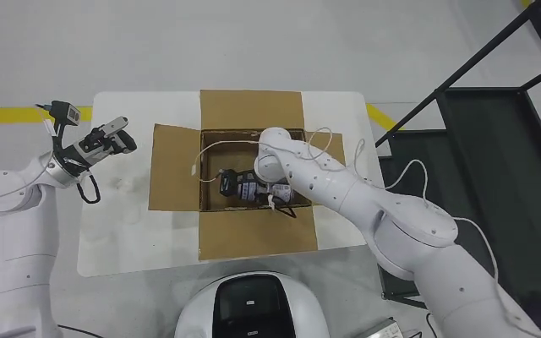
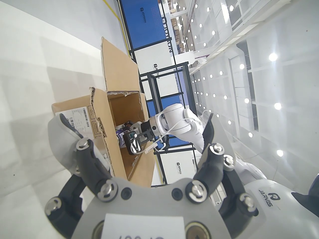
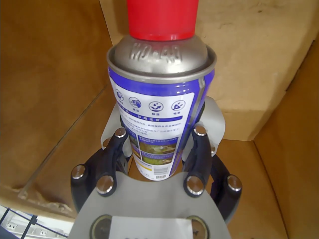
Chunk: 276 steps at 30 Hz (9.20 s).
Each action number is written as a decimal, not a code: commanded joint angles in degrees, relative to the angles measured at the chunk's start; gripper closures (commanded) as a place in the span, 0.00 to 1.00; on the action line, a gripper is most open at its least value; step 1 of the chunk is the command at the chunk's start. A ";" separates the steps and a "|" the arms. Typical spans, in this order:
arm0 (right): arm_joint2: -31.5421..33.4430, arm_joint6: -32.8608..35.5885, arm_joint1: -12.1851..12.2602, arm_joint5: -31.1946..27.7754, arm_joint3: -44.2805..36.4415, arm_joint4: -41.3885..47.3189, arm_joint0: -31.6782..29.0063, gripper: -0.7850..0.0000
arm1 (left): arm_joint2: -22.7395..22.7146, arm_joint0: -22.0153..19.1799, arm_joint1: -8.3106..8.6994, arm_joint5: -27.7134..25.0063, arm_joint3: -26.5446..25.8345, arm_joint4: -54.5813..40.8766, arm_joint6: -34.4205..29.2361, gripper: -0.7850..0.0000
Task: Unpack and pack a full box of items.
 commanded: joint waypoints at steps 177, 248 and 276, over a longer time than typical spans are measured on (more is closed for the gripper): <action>53.46 -28.11 32.00 7.45 -56.42 -18.63 -44.89 1.00 | 0.00 0.00 0.00 0.00 0.00 0.00 0.00 0.00; 13.93 -28.97 7.77 1.96 0.94 -15.75 -6.77 0.00 | 0.00 0.00 0.00 0.00 0.00 0.00 0.00 0.00; 79.25 -36.70 29.13 -2.78 -59.85 -13.19 -65.35 0.00 | 0.00 0.00 0.00 0.00 0.00 0.00 0.00 0.00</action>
